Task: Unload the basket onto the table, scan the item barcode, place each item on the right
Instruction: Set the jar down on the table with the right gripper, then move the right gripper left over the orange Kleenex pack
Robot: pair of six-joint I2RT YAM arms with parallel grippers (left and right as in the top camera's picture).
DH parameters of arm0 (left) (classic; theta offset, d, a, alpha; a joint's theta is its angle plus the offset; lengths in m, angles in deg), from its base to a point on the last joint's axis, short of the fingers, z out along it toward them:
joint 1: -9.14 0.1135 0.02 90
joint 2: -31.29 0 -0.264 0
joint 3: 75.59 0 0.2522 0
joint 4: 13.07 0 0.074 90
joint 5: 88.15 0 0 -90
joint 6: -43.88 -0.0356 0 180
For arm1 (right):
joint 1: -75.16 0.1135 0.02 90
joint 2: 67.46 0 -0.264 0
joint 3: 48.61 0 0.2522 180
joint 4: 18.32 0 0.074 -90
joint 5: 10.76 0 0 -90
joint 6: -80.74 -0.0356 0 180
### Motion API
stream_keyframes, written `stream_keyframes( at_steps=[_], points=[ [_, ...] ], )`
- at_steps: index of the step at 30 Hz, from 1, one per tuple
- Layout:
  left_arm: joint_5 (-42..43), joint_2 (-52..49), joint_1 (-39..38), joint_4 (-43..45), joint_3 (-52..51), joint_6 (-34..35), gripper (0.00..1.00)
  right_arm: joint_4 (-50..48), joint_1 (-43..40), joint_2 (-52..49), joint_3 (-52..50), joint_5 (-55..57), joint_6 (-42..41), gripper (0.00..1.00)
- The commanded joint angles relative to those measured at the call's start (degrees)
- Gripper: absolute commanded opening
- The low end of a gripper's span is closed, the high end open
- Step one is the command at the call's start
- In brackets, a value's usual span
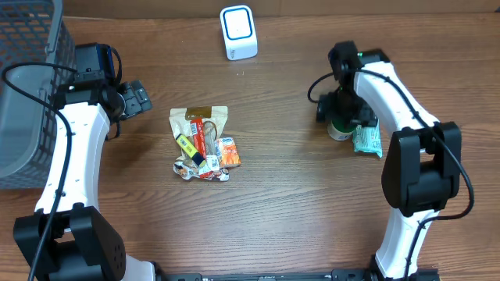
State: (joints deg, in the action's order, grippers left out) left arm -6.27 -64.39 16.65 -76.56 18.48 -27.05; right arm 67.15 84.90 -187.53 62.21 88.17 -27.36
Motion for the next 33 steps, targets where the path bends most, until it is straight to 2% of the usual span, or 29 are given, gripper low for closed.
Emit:
stream_keyframes(
  at_steps=[1,3,7,11,16,26,33],
  points=[
    [0.3,0.9,0.0,0.1,0.8,-1.1,1.00,1.2,-0.2,4.6,5.7,0.0,-0.2,0.99],
    [0.3,0.9,0.0,0.1,0.8,-1.1,1.00,2.9,0.3,5.6,7.7,-0.7,-0.2,0.98],
    [0.2,0.9,0.0,0.1,0.8,-1.1,1.00,3.7,1.2,6.4,8.2,-8.3,-0.1,0.88],
    [0.3,0.9,0.0,0.1,0.8,-1.1,1.00,3.0,2.7,6.3,8.0,-18.6,-0.1,0.70],
    [0.3,0.9,0.0,0.1,0.8,-1.1,1.00,1.2,6.9,6.2,7.9,-23.9,-0.2,0.58],
    [0.2,0.9,0.0,0.1,0.8,-1.1,1.00,-3.9,17.8,5.9,7.6,-24.0,-2.8,0.50],
    [0.3,0.9,0.0,0.1,0.8,-1.1,1.00,-9.0,23.9,5.5,3.9,-24.0,-3.4,0.46]
  ],
)
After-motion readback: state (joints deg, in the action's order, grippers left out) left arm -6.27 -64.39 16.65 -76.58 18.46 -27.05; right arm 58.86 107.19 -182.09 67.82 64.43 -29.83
